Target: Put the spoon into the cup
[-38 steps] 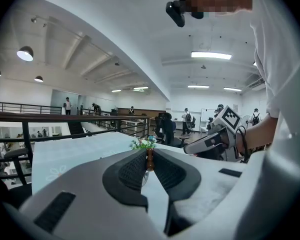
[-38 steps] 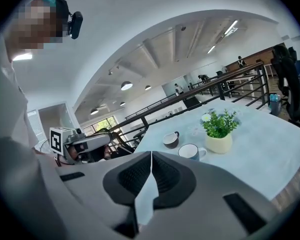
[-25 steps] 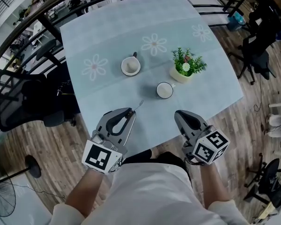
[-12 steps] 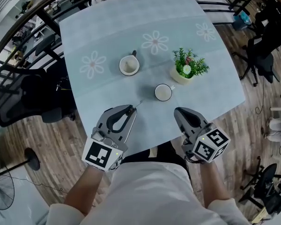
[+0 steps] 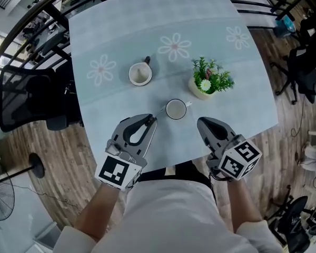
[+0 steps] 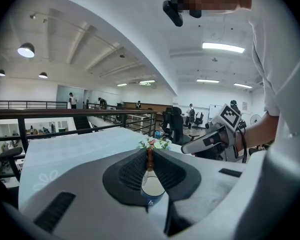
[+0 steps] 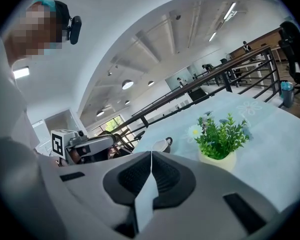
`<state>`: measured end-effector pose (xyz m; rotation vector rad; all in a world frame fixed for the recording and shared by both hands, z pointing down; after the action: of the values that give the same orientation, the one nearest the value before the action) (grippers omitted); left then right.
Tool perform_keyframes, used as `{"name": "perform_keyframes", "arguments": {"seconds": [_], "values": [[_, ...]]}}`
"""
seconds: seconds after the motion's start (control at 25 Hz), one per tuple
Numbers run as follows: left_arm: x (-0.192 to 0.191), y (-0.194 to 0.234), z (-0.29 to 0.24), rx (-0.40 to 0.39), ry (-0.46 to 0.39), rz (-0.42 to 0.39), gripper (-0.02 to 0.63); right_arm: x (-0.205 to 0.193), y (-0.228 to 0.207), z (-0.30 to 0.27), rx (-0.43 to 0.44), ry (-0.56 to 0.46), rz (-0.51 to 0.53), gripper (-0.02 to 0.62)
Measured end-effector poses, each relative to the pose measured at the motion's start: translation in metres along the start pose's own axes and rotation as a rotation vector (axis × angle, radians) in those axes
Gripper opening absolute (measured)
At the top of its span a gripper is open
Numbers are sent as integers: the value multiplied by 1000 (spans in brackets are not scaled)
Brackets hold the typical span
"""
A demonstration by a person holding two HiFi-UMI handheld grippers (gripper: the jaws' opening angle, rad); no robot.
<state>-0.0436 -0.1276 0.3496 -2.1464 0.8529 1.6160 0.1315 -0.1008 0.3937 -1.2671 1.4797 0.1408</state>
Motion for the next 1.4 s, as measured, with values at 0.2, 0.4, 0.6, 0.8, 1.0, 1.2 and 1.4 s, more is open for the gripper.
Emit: {"name": "perform_keyframes", "arguments": {"seconds": [0.2,0.4,0.6,0.8,1.0,1.2,1.4], "values": [[-10,-6,-29,-4,26,8,54,4,-25,0,14,26,-12,23],[-25,-8,-51,0,53,33,54,1,-45,-2,26,57,-26,23],[-48,-4,-66,4,107,48,54,-7,-59,-8,33,89,-43,23],[-71,-2,-75,0,148,72,54,-16,-66,-11,30,116,-68,23],[-88,0,-81,-2,166,112,54,-22,-71,-13,33,139,-64,23],[-97,-5,-88,-22,177,130,54,-30,-77,-10,20,158,-72,23],[-100,-8,-92,-33,172,149,54,-35,-80,-8,13,167,-80,23]]}}
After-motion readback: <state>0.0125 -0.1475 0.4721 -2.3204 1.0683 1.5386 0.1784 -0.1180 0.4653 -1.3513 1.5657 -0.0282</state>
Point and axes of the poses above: the fingertips, and each gripper's own axes: z backward along the fingers, y to its left, x out of its top, the point moved 4 cm from there along z, backward along the fingers
